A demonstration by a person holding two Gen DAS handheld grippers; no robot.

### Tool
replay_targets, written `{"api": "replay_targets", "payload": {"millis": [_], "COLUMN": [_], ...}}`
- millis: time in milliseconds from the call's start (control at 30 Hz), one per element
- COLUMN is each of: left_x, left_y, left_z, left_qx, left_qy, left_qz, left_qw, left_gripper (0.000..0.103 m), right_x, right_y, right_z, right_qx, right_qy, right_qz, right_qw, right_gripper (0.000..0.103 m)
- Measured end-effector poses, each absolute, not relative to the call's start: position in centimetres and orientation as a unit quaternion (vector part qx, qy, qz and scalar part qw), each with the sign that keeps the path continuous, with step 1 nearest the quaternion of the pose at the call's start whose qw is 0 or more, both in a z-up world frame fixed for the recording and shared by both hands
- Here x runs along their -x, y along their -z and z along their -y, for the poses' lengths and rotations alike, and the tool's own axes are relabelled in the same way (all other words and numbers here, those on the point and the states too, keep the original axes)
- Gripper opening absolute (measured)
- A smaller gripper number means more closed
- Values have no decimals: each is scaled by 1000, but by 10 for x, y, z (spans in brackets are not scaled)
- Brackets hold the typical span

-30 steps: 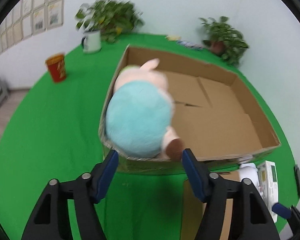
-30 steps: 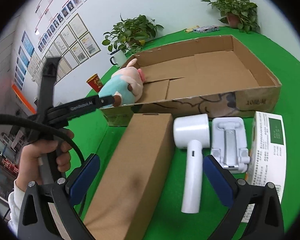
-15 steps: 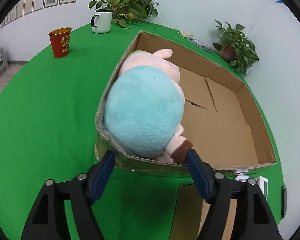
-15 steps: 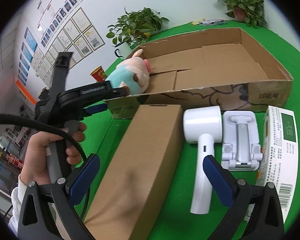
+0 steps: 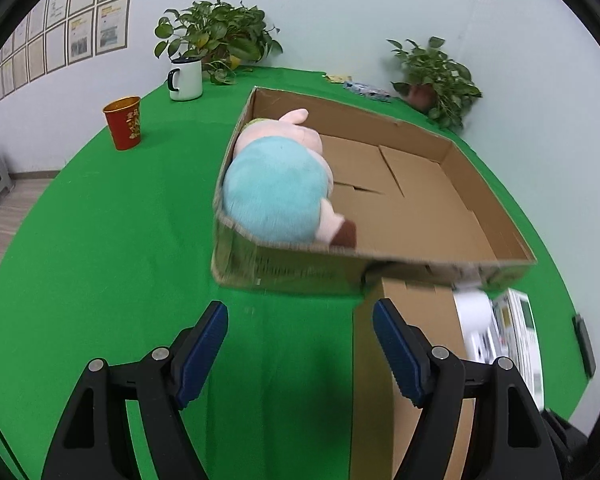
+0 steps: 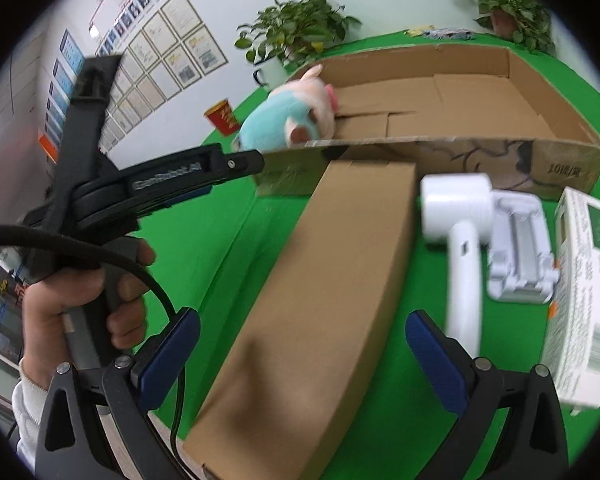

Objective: Organize objects
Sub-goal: 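Grasp the long brown cardboard box at its end with the right gripper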

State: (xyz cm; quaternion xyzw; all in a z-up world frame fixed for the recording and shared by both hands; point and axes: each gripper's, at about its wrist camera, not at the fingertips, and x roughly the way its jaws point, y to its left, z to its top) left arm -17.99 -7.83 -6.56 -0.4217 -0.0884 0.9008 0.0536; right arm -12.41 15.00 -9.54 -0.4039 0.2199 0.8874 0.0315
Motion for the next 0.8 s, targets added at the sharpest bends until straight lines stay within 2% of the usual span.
{"api": "replay_targets", "payload": {"millis": [267,400,600,800], "left_x": [134,122,109,103], "left_y": [91,109,119,120], "left_z": [91,95,98,102], "left_qx": [443,463,474,478], "left_qy": [-886,-873,-855,-841], "left_qz": [113,129,172,210], "left_qw": [75,86,121,144], "left_gripper": [72,68,66,63], "right_x": [127,125,115,108], "right_y": [112,120,121,118], "right_z": [-110,-100,-104,-117], "right_qx": [434,435,429,410], "right_qy": [-885,-890,-892,-889], "right_qz": [-159,-117,-131,-201], "right_qw": [58,77,61,23], "right_gripper": [103,97,94,90]}}
